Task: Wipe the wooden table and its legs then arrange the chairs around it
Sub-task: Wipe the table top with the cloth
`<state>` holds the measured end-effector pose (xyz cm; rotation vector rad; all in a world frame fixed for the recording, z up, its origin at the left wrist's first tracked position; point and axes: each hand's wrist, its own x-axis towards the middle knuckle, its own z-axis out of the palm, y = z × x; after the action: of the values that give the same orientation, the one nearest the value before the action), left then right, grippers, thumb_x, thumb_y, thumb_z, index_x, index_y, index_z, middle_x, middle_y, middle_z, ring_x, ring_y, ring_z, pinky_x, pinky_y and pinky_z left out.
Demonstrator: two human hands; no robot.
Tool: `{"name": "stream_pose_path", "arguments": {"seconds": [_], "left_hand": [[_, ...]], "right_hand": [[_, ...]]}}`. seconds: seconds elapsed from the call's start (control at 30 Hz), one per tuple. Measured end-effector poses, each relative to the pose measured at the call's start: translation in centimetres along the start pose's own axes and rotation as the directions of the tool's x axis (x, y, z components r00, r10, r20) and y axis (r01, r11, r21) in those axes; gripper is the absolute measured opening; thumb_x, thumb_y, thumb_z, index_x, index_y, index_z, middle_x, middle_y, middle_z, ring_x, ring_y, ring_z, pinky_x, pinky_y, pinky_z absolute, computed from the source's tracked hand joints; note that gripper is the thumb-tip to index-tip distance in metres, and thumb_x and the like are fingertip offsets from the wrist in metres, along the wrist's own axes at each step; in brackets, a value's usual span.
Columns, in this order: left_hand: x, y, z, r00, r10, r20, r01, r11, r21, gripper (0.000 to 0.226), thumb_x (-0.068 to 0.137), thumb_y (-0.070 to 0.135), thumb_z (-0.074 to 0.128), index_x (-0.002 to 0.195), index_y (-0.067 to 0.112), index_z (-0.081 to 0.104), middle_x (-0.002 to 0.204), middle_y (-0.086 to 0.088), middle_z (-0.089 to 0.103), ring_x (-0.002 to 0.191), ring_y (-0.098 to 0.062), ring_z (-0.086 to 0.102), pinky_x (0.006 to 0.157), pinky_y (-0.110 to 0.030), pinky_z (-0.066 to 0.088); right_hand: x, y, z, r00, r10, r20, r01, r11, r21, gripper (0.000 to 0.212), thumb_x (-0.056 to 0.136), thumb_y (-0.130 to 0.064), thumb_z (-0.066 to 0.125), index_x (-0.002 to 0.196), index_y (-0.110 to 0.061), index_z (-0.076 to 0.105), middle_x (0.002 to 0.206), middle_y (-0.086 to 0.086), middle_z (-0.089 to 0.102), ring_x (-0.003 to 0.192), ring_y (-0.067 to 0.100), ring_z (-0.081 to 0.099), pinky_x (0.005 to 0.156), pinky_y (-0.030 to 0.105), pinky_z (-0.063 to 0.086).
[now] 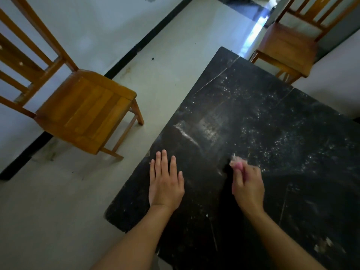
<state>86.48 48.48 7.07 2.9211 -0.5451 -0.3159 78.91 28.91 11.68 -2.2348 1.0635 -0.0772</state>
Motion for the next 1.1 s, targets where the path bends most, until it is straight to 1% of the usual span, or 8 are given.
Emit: {"name": "stream_pose_path", "arguments": {"seconds": [0.2, 0.33, 0.43, 0.5, 0.63, 0.77, 0.87, 1.1], "left_hand": [[0.1, -2.4, -0.7, 0.991, 0.135, -0.007, -0.134, 0.98, -0.147, 0.053, 0.094, 0.036, 0.033, 0.138, 0.007, 0.042, 0.149, -0.019, 0.036, 0.141, -0.031, 0.029, 0.116, -0.045, 0.017], [0.9, -8.4, -1.9, 0.997, 0.07, 0.012, -0.068, 0.989, -0.132, 0.055, 0.096, 0.039, 0.029, 0.139, 0.007, 0.039, 0.146, -0.018, 0.04, 0.137, -0.031, 0.036, 0.113, -0.047, 0.029], [1.1, -10.7, -2.4, 0.986, 0.112, 0.127, -0.085, 0.977, -0.196, 0.06, 0.098, 0.045, 0.024, 0.147, 0.011, 0.026, 0.149, -0.01, 0.037, 0.136, -0.023, 0.036, 0.112, -0.036, 0.03], [1.1, -11.0, -2.4, 0.976, 0.134, 0.169, -0.085, 0.958, -0.272, 0.062, 0.099, 0.048, 0.024, 0.151, 0.016, 0.014, 0.144, -0.004, 0.041, 0.127, -0.016, 0.043, 0.104, -0.03, 0.037], [1.5, -11.2, -2.4, 0.974, 0.144, 0.178, -0.081, 0.943, -0.322, 0.064, 0.098, 0.051, 0.021, 0.152, 0.02, 0.005, 0.142, -0.003, 0.042, 0.115, -0.014, 0.051, 0.091, -0.028, 0.045], [1.7, -11.2, -2.1, 0.977, 0.112, 0.18, -0.064, 0.966, -0.251, 0.065, 0.096, 0.052, 0.02, 0.148, 0.015, 0.026, 0.134, -0.007, 0.054, 0.111, -0.018, 0.059, 0.086, -0.032, 0.051], [1.6, -11.6, -1.9, 0.987, 0.109, 0.118, -0.08, 0.97, -0.231, 0.065, 0.093, 0.052, 0.024, 0.14, 0.011, 0.043, 0.12, -0.007, 0.064, 0.097, -0.017, 0.066, 0.076, -0.03, 0.055], [2.0, -11.3, -2.8, 0.981, 0.123, 0.152, -0.073, 0.952, -0.298, 0.066, 0.093, 0.049, 0.027, 0.144, 0.009, 0.035, 0.114, -0.008, 0.063, 0.09, -0.02, 0.064, 0.07, -0.035, 0.055]], "right_hand": [[0.0, -7.8, 7.8, 0.978, 0.152, -0.143, -0.143, 0.987, 0.071, 0.015, 0.098, -0.031, 0.05, 0.105, -0.035, 0.063, 0.107, -0.007, 0.044, 0.088, 0.016, 0.057, 0.08, 0.032, 0.048], [4.7, -16.8, 13.7, 0.997, 0.026, 0.076, -0.039, 0.983, 0.177, 0.014, 0.097, -0.032, 0.056, 0.094, -0.035, 0.068, 0.103, -0.005, 0.057, 0.082, 0.014, 0.062, 0.083, 0.031, 0.051], [8.2, -19.0, 12.5, 0.981, 0.087, 0.174, -0.149, 0.913, 0.379, 0.014, 0.095, -0.031, 0.062, 0.084, -0.03, 0.072, 0.076, -0.005, 0.069, 0.063, 0.016, 0.064, 0.061, 0.031, 0.054], [9.8, -16.9, 9.9, 0.991, 0.134, 0.029, -0.137, 0.961, 0.242, 0.014, 0.094, -0.038, 0.061, 0.088, -0.031, 0.072, 0.074, -0.007, 0.069, 0.063, 0.013, 0.063, 0.059, 0.031, 0.054], [10.6, -13.6, 8.7, 0.924, 0.335, -0.183, -0.336, 0.942, 0.029, 0.013, 0.096, -0.032, 0.053, 0.099, -0.035, 0.066, 0.115, 0.002, 0.052, 0.099, 0.023, 0.059, 0.092, 0.04, 0.051], [9.4, -20.2, 14.8, 0.999, 0.01, 0.034, -0.01, 1.0, 0.007, 0.018, 0.096, -0.017, 0.054, 0.095, -0.027, 0.069, 0.112, -0.002, 0.053, 0.108, 0.017, 0.049, 0.097, 0.031, 0.041], [8.6, -23.2, 14.9, 0.933, -0.192, 0.303, 0.153, 0.977, 0.15, 0.014, 0.095, -0.018, 0.061, 0.095, -0.021, 0.075, 0.099, -0.011, 0.068, 0.102, 0.007, 0.061, 0.097, 0.027, 0.047], [4.8, -15.3, 10.6, 0.948, 0.27, -0.168, -0.28, 0.959, -0.04, 0.017, 0.1, -0.032, 0.048, 0.109, -0.027, 0.062, 0.108, 0.005, 0.053, 0.093, 0.023, 0.058, 0.082, 0.037, 0.05]]}}
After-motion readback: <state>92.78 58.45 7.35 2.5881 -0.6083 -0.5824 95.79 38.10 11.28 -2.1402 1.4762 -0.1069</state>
